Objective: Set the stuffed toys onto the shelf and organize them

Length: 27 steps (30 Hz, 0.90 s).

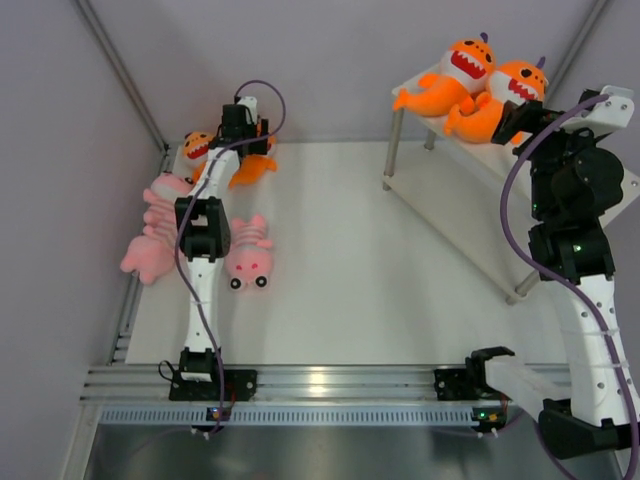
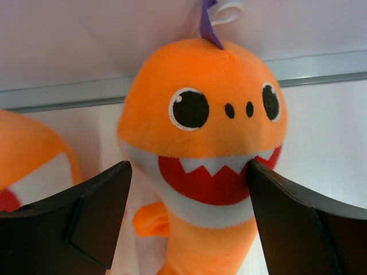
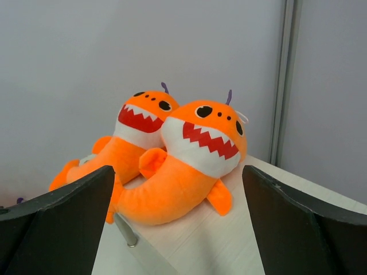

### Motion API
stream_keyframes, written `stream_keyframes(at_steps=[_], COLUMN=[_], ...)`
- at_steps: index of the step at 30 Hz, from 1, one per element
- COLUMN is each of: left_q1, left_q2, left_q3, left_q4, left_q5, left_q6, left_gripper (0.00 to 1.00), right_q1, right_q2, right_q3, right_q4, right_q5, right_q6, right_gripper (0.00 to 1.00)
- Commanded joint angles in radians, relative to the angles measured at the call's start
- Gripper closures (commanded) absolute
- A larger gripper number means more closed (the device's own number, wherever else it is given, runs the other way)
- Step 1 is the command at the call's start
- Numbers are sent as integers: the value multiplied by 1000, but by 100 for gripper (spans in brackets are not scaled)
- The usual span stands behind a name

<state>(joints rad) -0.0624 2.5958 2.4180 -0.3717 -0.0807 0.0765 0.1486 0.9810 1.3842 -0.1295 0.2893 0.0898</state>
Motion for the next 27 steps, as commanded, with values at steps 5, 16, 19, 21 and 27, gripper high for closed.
stream_keyframes(at_steps=[5, 16, 19, 21, 27], left_q1=[10, 6, -10, -25, -71], left_q2=[46, -104, -271, -391, -572], left_q3=[12, -144, -252, -350, -370], left_q4=[34, -33, -52, -65, -179], left_q5=[197, 188, 219, 258, 366], left_q6=[-57, -178, -251, -293, -421], left_gripper=[29, 100, 100, 100, 100], right_q1=[17, 26, 32, 40, 236], right_q2=[-53, -94, -90, -87, -82], right_q3=[-40, 25, 62, 53, -40], right_q4=[21, -70, -136, -134, -10], right_q5=[14, -208, -442, -603, -680], right_q6=[-44, -172, -263, -320, -534], right_gripper=[8, 10, 11, 12, 14])
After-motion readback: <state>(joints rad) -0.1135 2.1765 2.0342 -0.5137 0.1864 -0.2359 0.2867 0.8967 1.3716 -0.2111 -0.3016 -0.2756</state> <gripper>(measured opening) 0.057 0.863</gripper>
